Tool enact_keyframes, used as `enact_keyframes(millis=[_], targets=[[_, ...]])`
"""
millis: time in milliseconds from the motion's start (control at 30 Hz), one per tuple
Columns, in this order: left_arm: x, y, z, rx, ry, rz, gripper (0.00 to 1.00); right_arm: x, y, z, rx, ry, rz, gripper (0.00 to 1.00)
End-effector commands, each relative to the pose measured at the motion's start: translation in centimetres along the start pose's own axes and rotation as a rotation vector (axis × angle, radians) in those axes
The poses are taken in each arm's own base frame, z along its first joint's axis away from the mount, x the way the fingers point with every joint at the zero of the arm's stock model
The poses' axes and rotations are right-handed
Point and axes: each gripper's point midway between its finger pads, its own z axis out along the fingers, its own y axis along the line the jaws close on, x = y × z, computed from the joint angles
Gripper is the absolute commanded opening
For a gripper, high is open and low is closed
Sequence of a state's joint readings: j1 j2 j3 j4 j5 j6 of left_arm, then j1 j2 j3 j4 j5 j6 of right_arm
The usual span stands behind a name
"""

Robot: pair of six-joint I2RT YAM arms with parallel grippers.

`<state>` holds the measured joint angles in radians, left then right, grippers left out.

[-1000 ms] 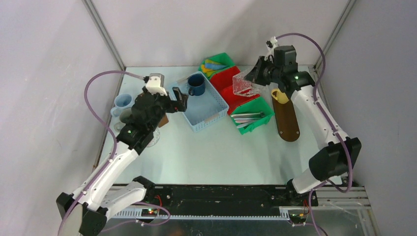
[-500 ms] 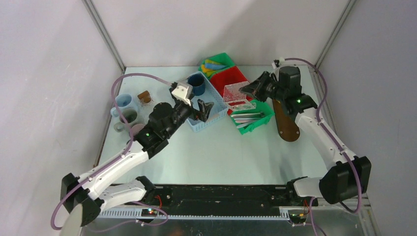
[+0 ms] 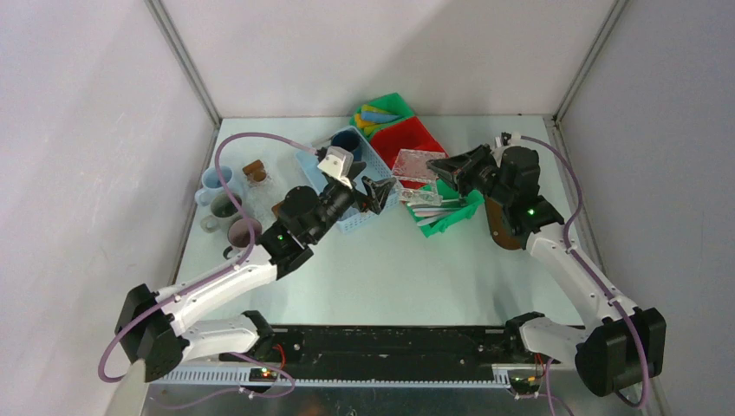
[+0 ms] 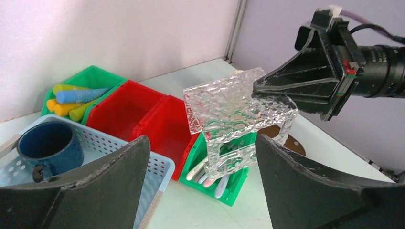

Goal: Prepare toiletry sets of a toothbrush and toothpaste on the tray
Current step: Pick up the toothpaste holder from the storage box.

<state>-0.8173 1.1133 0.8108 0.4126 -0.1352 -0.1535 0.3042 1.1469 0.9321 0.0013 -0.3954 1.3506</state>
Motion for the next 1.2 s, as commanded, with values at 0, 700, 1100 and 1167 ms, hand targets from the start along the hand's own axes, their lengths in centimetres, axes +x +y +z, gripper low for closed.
enact_keyframes(millis=[0,700,1100,1167], targets=[[-1.4,-1.3,0.4,0.038,-0.082,-0.038,0.86,-0.8,4.0,-1.4,-0.149,-0.065,0.081,0.0],[5.1,-1.6,2.1,0.002,0.001,-0.067,0.7,-0.4,4.1,-2.3,-0.204,-0.07,0.226,0.0],[5.4,-0.7,3.3,-0.059,-0.018,-0.079,0.55,0.9,4.4,-2.4,-0.21,-0.036,0.243,0.0],[5.3,-0.8,3.5,-0.057,-0.027,-0.09,0.52,1.0,4.2,-2.3,-0.211,-0.033,0.255,0.0]])
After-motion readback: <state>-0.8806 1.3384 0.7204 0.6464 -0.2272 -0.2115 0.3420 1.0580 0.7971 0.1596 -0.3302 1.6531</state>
